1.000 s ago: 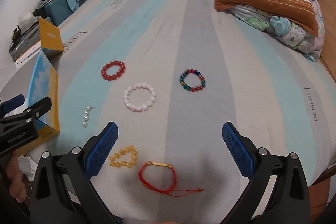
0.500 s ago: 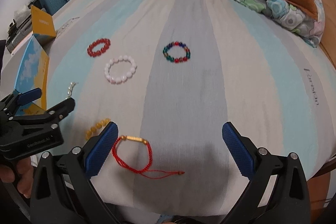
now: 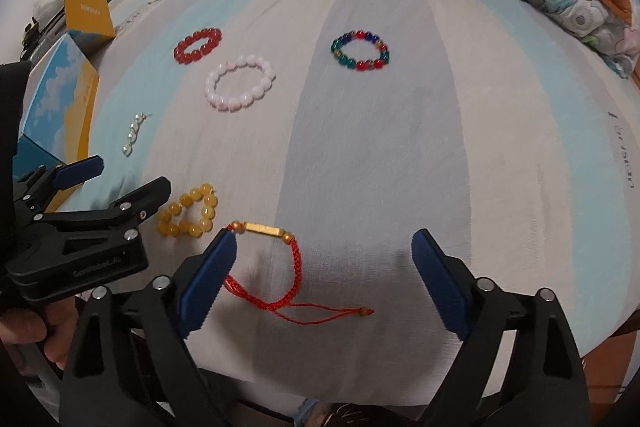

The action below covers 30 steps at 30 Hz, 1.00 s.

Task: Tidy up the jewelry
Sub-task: 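Grasp the yellow amber bracelet with the left tool while the right tool grasps the red beaded gold-bar bracelet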

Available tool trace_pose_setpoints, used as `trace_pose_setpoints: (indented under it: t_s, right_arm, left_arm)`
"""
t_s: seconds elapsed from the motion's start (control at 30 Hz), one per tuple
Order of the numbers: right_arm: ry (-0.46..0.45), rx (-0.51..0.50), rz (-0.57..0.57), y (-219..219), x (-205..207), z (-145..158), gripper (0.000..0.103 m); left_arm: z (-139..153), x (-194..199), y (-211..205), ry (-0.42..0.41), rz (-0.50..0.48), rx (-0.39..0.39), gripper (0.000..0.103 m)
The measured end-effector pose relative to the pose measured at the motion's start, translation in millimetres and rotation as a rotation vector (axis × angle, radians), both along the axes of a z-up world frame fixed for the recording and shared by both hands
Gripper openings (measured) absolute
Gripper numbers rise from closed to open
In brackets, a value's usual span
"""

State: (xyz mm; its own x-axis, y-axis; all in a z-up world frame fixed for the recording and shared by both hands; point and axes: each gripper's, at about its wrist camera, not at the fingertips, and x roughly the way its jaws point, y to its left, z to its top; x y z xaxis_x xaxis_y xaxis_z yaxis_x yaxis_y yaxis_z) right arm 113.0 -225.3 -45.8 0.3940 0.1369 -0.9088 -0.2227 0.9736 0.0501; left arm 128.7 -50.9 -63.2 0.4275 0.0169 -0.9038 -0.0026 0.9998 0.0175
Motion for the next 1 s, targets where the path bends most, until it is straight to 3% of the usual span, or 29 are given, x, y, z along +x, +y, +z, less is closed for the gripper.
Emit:
trace_pose_setpoints:
  t_s: [0.37,0.7,1.0]
  right_arm:
    - [0.08,-0.008,0.04,10,6,-29,0.066]
    - [0.107,-0.042,0.05,15,8,-39,0.038]
    - [0.118,-0.052,0.051,16,9,-40,0.019]
  left_arm:
    - [-19,2,-4,0.043,-0.018,0.005,0.087]
    - [-32,5,-6,0.063,-0.033,0.009,0.085]
    - [-28,-2,-9,0.056,-0.063,-0.014,0.053]
